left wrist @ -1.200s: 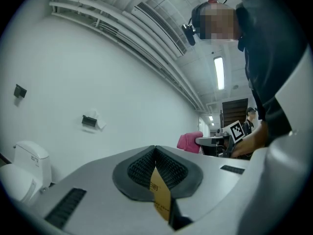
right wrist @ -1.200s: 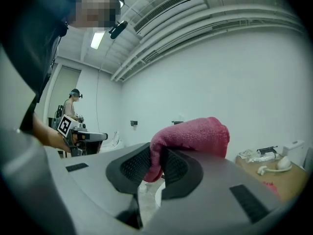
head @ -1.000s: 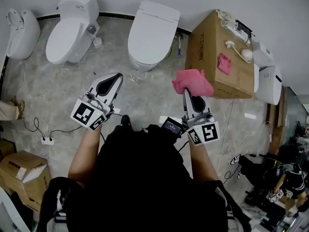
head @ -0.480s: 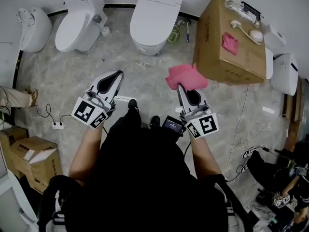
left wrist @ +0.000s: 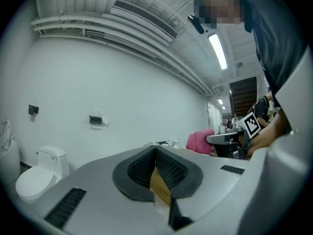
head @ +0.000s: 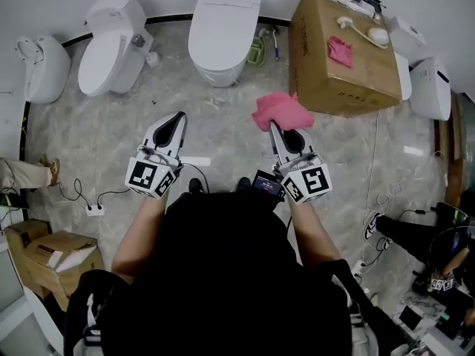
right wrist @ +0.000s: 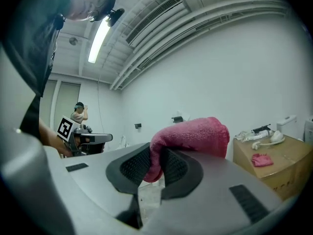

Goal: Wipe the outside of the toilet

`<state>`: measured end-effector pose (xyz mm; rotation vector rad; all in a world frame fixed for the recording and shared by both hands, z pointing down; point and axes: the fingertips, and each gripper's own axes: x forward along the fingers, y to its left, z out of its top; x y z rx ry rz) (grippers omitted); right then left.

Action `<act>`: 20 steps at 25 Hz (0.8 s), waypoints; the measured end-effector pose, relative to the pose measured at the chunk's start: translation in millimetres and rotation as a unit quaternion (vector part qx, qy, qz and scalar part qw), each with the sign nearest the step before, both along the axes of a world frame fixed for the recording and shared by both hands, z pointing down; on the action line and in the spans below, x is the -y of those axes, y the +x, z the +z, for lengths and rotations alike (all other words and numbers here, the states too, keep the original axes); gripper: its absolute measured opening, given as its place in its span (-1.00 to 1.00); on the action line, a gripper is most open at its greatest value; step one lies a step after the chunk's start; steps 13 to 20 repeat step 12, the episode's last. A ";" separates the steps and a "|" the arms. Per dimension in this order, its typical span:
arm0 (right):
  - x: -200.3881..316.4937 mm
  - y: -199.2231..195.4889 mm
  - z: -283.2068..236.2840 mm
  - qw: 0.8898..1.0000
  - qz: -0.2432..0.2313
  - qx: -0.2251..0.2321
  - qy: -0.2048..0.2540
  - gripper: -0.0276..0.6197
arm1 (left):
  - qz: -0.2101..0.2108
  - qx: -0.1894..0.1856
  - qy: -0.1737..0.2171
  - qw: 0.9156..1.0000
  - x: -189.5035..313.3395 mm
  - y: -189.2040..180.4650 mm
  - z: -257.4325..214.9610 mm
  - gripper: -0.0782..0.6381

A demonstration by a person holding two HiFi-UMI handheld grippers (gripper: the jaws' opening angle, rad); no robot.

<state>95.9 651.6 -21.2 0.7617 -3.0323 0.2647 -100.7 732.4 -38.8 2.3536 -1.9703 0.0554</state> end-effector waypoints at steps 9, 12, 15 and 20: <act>-21.1 -34.1 -12.0 1.000 0.014 -0.010 0.012 -0.70 | -0.044 -0.006 0.012 0.999 -27.5 -54.2 -3.5 -0.74; -30.9 -42.6 -13.4 1.000 0.007 -0.015 0.016 -0.70 | -0.052 -0.014 0.011 0.999 -39.8 -62.5 -2.1 -0.74; -30.9 -42.6 -13.4 1.000 0.007 -0.015 0.016 -0.70 | -0.052 -0.014 0.011 0.999 -39.8 -62.5 -2.1 -0.74; -30.9 -42.6 -13.4 1.000 0.007 -0.015 0.016 -0.70 | -0.052 -0.014 0.011 0.999 -39.8 -62.5 -2.1 -0.74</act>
